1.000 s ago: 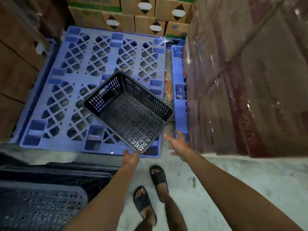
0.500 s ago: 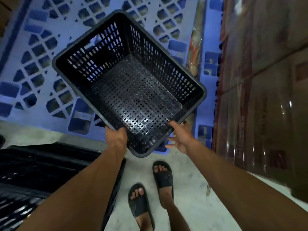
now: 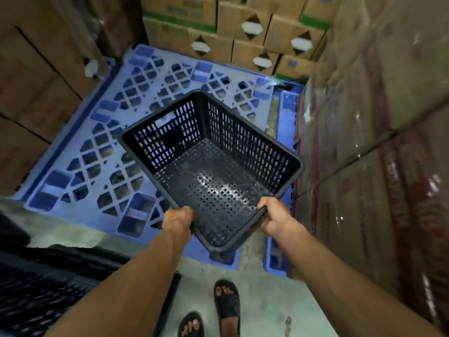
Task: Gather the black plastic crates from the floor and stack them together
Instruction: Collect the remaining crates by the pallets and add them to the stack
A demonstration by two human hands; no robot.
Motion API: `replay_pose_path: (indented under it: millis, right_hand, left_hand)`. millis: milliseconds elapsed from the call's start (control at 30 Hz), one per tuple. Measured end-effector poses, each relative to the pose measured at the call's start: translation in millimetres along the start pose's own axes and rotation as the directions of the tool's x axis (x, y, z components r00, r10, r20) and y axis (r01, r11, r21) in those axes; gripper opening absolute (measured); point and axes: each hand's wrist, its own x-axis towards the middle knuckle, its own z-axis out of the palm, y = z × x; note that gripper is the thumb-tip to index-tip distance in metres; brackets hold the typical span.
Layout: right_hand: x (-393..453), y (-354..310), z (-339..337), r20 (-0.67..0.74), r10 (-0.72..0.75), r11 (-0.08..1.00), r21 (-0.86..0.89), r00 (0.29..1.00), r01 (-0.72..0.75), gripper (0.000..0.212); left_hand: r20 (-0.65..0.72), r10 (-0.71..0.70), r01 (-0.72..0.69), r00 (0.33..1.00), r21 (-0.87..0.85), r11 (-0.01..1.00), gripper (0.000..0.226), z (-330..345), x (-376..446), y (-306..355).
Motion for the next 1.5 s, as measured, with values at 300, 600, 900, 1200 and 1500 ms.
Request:
replay_pose_path:
  millis: [300, 600, 900, 1200, 1500]
  right_hand:
    - [-231, -84, -33, 0.050, -0.245, 0.967, 0.087, 0.968, 0.240, 0.035]
    - [-399, -103, -83, 0.180, -0.372, 0.927, 0.121, 0.911, 0.355, 0.030]
    - [-483, -64, -112, 0.263, -0.463, 0.884, 0.064, 0.847, 0.463, 0.014]
    - [-552, -10, -149, 0.359, -0.531, 0.818, -0.021, 0.768, 0.575, 0.027]
    - [-623, 61, -132, 0.492, -0.478, 0.797, -0.105, 0.728, 0.595, 0.050]
  left_hand:
    - [0.406, -0.087, 0.132, 0.910, -0.084, 0.988, 0.031, -71, -207, 140]
    - [0.228, 0.375, -0.330, 0.899, -0.211, 0.920, 0.098, -169, -341, 219]
    - [0.199, 0.497, -0.433, 0.845, -0.290, 0.853, 0.092, -259, -407, 188]
    - [-0.003, 0.609, -0.556, 0.793, -0.414, 0.721, 0.097, -334, -493, 91]
    - [-0.134, 0.585, -0.584, 0.800, -0.402, 0.705, 0.109, -447, -541, 13]
